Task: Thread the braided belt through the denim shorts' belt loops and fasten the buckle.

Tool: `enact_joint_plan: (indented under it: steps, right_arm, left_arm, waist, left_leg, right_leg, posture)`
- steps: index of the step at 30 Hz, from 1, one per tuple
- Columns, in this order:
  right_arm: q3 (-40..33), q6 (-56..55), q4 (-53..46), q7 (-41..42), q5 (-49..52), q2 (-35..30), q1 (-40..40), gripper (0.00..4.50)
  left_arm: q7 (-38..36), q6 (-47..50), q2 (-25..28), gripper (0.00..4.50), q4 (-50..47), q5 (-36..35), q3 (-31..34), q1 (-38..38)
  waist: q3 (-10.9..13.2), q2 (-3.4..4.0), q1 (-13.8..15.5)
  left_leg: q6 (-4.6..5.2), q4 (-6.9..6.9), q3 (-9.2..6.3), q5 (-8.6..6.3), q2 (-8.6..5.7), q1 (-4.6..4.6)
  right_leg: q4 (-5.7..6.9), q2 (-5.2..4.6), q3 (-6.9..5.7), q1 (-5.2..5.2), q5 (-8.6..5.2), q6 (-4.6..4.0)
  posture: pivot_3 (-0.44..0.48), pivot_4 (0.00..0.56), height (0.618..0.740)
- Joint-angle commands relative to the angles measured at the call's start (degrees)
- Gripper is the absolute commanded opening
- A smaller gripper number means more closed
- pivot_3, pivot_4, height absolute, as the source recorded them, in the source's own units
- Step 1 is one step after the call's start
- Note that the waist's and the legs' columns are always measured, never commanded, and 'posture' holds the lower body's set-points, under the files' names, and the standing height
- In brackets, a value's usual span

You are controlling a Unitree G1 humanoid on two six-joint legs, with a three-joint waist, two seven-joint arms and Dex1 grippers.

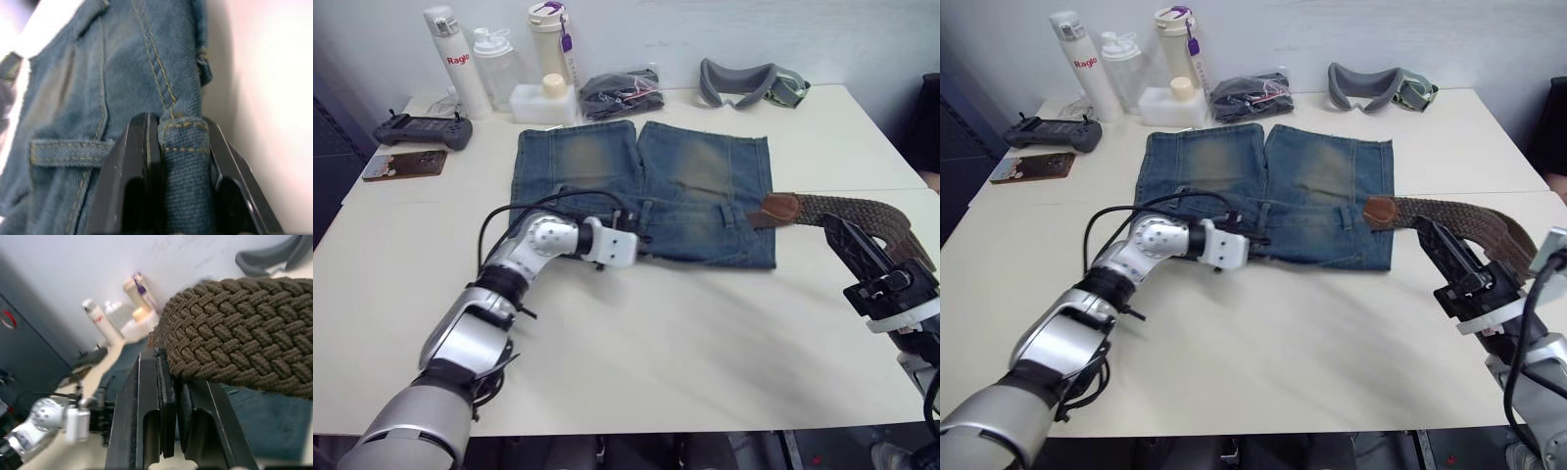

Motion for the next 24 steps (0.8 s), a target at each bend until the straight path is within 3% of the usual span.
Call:
enact_joint_plan:
  steps: [1, 5, 8, 10, 13, 16, 17, 24]
  right_arm:
    - [0.3, 2.0, 0.2, -5.6, 4.0, -3.1, -0.7, 0.0]
    - [2.6, 3.7, 0.3, -10.4, 7.0, -5.4, -1.7, 0.0]
    - [4.9, 4.9, 0.6, -13.0, 8.3, -6.5, -3.3, 0.0]
    - [6.7, 5.8, 1.1, -14.4, 8.2, -7.2, -4.3, 0.0]
    - [8.6, 6.6, 1.8, -16.5, 9.0, -7.5, -5.7, 0.0]
    - [10.9, 9.1, 2.4, -17.8, 8.7, -9.6, -7.2, 0.0]
    - [11.6, 9.8, 2.8, -17.9, 8.5, -10.3, -7.6, 0.0]
    - [13.9, 11.4, 10.3, -19.6, 5.8, -10.1, -12.1, 0.0]
  left_arm:
    - [-9.4, 1.5, 4.5, 0.6, -6.3, -4.3, 0.1, 4.1]
    - [-19.3, 7.2, 8.0, 0.6, -12.4, -11.0, 0.7, 7.6]
    - [-20.5, 11.6, 8.9, 0.6, -14.0, -11.7, 1.9, 9.5]
    - [-21.6, 16.4, 8.5, 1.61, -15.5, -14.1, 3.2, 10.2]
    - [-24.2, 23.0, 8.7, 2.8, -18.7, -17.3, 4.7, 10.9]
    - [-27.7, 31.6, 11.2, 4.16, -21.9, -20.8, 7.1, 11.3]
    - [-28.7, 35.3, 12.2, 4.41, -23.4, -22.4, 8.1, 11.5]
    - [-27.6, 57.9, 16.4, 4.41, -36.0, -31.8, 15.5, 14.0]
  waist:
    - [0.0, 0.01, 0.0]
    - [0.0, 0.02, 0.0]
    - [-0.1, 0.15, -0.1]
    - [-0.1, 0.14, -0.1]
    - [-0.2, 0.14, -0.1]
    - [-0.2, 0.14, -0.1]
    - [-0.2, 0.13, -0.1]
    - [-0.2, 0.13, -0.2]
  left_leg:
    - [0.01, 0.02, 0.0, 0.0, 0.0, 0.0]
    - [0.02, 0.02, 0.0, -0.01, -0.01, -0.02]
    - [0.08, 0.04, 0.02, -0.04, -0.02, -0.02]
    - [0.1, 0.04, 0.03, -0.05, -0.03, -0.01]
    - [0.12, 0.05, 0.03, -0.05, -0.04, -0.01]
    - [0.15, 0.07, 0.04, -0.06, -0.06, -0.02]
    - [0.16, 0.07, 0.04, -0.06, -0.06, -0.02]
    - [0.19, 0.07, 0.02, -0.06, -0.07, -0.03]
  right_leg:
    - [0.01, -0.01, 0.0, 0.0, -0.01, -0.01]
    - [0.01, -0.04, 0.0, 0.01, -0.03, -0.05]
    - [0.02, -0.04, 0.02, 0.01, -0.04, -0.09]
    - [0.03, -0.04, 0.02, 0.03, -0.04, -0.09]
    - [0.09, -0.02, 0.02, 0.03, -0.04, -0.09]
    - [0.14, -0.02, 0.04, 0.03, -0.04, -0.09]
    - [0.14, -0.02, 0.04, 0.03, -0.04, -0.09]
    - [0.23, 0.02, 0.09, 0.02, -0.05, -0.09]
  posture:
    - [0.0, 0.15, 0.627]
    - [0.0, 0.15, 0.627]
    - [0.0, 0.15, 0.627]
    - [0.0, 0.15, 0.627]
    - [0.0, 0.15, 0.627]
    - [0.0, 0.15, 0.627]
    - [0.0, 0.15, 0.627]
    - [0.0, 0.15, 0.627]
